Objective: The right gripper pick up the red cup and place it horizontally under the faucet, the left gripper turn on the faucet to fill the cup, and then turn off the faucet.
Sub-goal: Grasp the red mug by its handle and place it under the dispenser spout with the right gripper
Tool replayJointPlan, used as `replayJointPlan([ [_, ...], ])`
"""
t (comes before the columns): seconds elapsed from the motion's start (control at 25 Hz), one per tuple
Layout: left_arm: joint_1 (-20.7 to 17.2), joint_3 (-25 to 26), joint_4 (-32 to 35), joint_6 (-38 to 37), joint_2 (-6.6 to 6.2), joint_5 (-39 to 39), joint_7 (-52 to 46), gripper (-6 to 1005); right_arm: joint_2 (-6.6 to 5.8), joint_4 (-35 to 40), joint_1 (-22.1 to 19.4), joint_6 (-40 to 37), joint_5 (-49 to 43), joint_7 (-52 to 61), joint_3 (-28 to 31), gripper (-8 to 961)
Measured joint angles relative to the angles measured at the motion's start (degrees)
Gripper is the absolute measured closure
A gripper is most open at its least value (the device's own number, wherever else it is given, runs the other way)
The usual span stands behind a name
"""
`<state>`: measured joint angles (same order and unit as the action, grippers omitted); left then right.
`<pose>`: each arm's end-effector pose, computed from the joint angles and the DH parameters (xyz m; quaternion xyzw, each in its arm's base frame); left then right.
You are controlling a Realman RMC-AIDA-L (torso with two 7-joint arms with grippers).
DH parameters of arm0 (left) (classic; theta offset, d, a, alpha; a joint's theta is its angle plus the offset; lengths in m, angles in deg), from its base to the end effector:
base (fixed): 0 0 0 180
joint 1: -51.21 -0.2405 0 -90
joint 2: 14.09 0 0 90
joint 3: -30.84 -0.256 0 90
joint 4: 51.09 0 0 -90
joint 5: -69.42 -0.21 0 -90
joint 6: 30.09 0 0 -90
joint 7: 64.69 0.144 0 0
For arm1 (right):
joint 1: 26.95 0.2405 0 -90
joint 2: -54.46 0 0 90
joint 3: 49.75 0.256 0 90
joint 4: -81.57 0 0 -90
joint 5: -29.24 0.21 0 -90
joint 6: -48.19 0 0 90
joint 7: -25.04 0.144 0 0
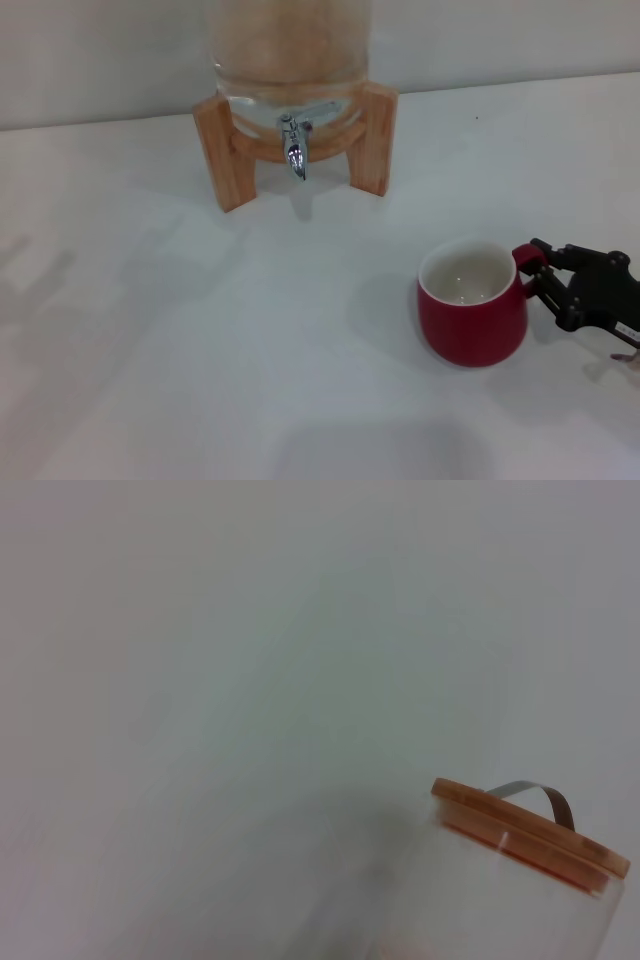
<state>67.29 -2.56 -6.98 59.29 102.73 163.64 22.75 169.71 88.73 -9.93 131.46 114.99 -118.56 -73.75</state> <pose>-0.3084 0.3024 0.1046 -0.7747 -0.3354 -0.4466 0.2964 0.3599 0.2540 -0.0031 -0.8236 0.2340 0.3191 0.4064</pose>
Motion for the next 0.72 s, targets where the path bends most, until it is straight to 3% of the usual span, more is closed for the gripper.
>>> replayJointPlan([
  [0.72, -0.4, 0.0, -0.2, -0.1, -0.01, -0.2, 0.1, 174, 0.19, -4.0, 5.6, -3.1, -0.1, -1.5, 0.1, 789],
])
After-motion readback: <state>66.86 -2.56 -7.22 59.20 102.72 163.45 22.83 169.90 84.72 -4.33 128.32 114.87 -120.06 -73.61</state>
